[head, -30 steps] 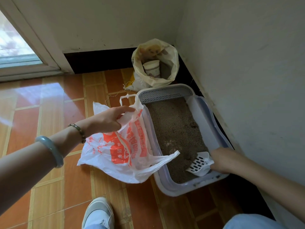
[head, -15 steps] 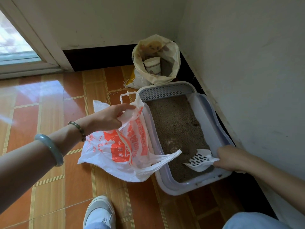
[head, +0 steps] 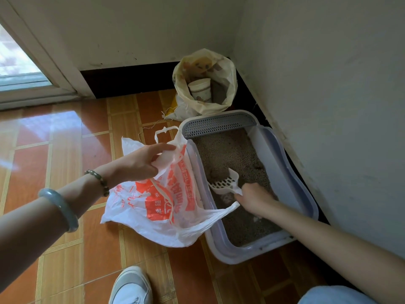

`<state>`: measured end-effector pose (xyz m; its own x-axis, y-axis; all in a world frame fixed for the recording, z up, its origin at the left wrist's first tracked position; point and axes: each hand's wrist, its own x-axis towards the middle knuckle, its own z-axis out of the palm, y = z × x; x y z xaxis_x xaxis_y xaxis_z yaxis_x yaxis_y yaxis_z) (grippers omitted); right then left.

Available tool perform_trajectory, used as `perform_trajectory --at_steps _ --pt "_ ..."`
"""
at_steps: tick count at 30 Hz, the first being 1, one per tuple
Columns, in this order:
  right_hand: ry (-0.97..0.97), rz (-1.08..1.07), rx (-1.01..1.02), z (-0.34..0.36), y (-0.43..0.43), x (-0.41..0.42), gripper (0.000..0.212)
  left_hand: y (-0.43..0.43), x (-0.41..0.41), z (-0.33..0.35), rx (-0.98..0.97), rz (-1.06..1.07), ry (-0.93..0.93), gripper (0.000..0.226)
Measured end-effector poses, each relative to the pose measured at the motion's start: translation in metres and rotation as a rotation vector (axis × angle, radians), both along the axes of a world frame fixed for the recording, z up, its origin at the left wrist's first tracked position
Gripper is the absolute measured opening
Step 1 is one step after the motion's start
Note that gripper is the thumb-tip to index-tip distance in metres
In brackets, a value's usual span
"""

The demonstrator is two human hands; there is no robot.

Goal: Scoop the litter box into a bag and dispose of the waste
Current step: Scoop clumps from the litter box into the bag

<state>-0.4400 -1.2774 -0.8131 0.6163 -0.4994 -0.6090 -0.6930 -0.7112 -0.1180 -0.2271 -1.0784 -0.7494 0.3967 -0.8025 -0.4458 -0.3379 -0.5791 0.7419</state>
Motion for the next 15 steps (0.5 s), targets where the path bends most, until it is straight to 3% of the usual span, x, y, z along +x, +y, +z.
perform_trajectory --at_steps 3,15 --pt "-0.083 -0.065 0.075 -0.012 0.0 0.016 0.036 -0.001 -0.001 -0.001 -0.013 0.003 0.029 0.072" --pt "-0.247 -0.247 0.279 -0.017 -0.011 0.017 0.023 0.005 0.001 0.0 -0.007 0.029 0.047 0.075"
